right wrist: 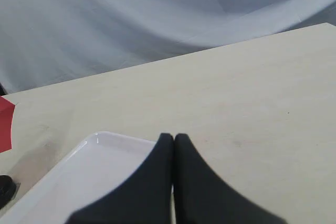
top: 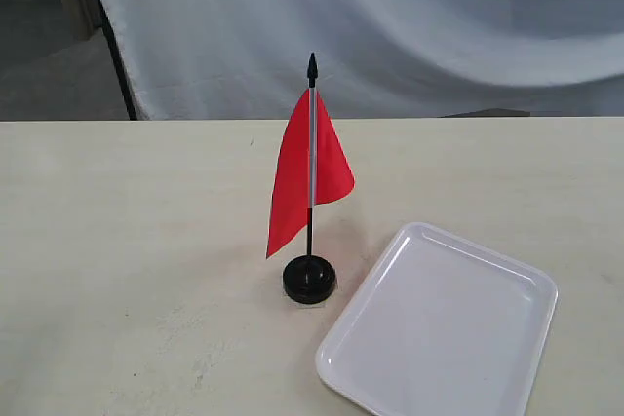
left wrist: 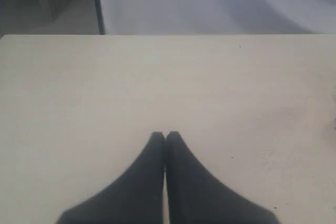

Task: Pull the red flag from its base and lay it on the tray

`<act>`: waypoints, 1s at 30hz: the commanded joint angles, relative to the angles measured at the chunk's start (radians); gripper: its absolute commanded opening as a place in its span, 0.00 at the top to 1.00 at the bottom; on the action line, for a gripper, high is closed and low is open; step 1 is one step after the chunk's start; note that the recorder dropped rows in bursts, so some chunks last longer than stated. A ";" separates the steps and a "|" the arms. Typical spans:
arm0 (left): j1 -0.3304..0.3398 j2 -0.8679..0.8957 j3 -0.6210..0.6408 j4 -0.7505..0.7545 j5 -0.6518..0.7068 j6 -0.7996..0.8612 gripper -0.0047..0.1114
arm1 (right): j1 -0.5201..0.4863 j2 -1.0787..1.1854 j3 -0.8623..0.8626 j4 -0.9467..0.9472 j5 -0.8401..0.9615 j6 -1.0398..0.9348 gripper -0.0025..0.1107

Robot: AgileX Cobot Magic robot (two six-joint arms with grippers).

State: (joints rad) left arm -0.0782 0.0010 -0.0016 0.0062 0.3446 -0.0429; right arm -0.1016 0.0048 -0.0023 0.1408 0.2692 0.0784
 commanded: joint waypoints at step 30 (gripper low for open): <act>-0.004 -0.001 0.002 0.000 -0.003 0.001 0.96 | -0.001 -0.005 0.002 -0.006 -0.806 0.298 0.98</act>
State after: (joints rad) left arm -0.0782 0.0010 -0.0016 0.0062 0.3446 -0.0429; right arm -0.1016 0.0048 -0.0023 0.1408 -0.5259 0.3023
